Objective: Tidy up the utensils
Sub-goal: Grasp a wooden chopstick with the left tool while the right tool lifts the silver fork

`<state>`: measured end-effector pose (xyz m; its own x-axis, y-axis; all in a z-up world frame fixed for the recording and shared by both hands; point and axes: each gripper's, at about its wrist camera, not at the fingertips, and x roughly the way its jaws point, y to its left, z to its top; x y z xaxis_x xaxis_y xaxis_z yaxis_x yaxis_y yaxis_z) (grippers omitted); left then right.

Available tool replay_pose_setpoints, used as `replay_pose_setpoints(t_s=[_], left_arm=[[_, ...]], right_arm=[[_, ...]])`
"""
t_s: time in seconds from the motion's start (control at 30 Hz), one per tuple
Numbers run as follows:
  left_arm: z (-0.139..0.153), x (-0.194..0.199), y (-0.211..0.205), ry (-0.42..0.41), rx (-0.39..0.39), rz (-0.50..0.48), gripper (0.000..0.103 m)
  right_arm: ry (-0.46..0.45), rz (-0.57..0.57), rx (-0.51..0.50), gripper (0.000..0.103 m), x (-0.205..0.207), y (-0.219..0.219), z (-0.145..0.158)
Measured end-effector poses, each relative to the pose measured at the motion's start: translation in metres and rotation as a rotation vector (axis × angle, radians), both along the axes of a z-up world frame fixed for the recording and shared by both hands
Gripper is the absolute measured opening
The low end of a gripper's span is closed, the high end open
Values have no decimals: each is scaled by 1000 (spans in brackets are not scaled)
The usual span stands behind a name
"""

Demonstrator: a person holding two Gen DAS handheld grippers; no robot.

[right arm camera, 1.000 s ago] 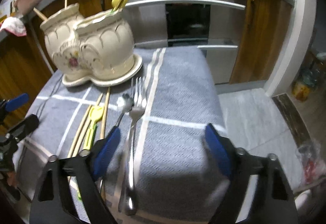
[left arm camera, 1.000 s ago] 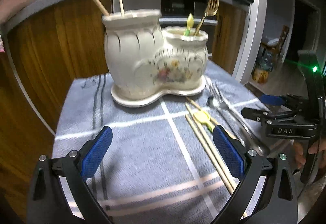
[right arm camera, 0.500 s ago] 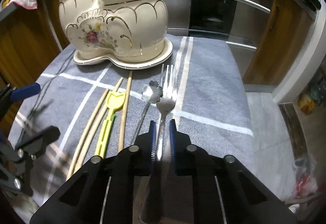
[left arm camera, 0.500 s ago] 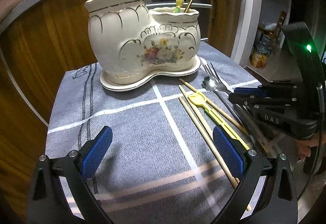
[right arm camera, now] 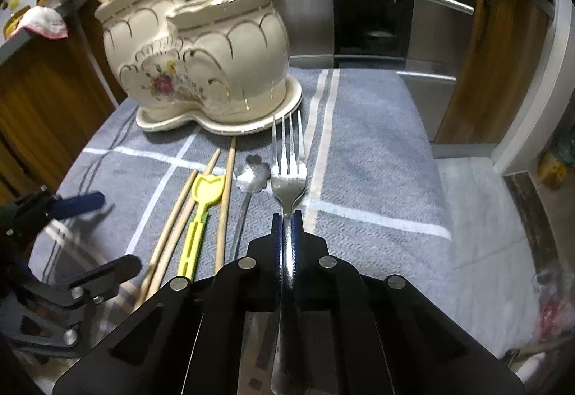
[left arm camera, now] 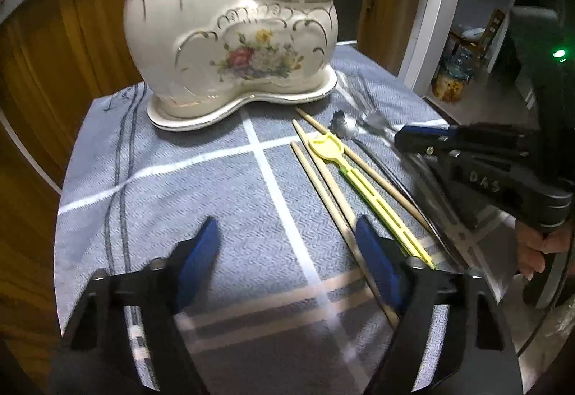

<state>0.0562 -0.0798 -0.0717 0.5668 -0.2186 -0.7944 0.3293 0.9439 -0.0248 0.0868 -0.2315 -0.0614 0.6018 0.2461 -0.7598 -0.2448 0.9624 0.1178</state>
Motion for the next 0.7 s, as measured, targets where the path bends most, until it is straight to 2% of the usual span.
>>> replay_pose_setpoints(t_s=[0.17, 0.23, 0.4, 0.57, 0.7], left_arm=[[-1, 0, -9, 53, -39, 4, 60], [-3, 0, -15, 60, -20, 6, 52], [-4, -6, -15, 67, -15, 40, 42], [-2, -13, -14, 74, 6, 54, 42], [-2, -17, -24, 83, 60, 45, 42]], right_arm=[[-13, -12, 15, 6, 0, -6, 3], [-23, -14, 22, 6, -1, -8, 5], [-41, -7, 41, 6, -5, -11, 11], [-55, 1, 53, 6, -9, -11, 15], [-73, 5, 63, 6, -12, -11, 20]])
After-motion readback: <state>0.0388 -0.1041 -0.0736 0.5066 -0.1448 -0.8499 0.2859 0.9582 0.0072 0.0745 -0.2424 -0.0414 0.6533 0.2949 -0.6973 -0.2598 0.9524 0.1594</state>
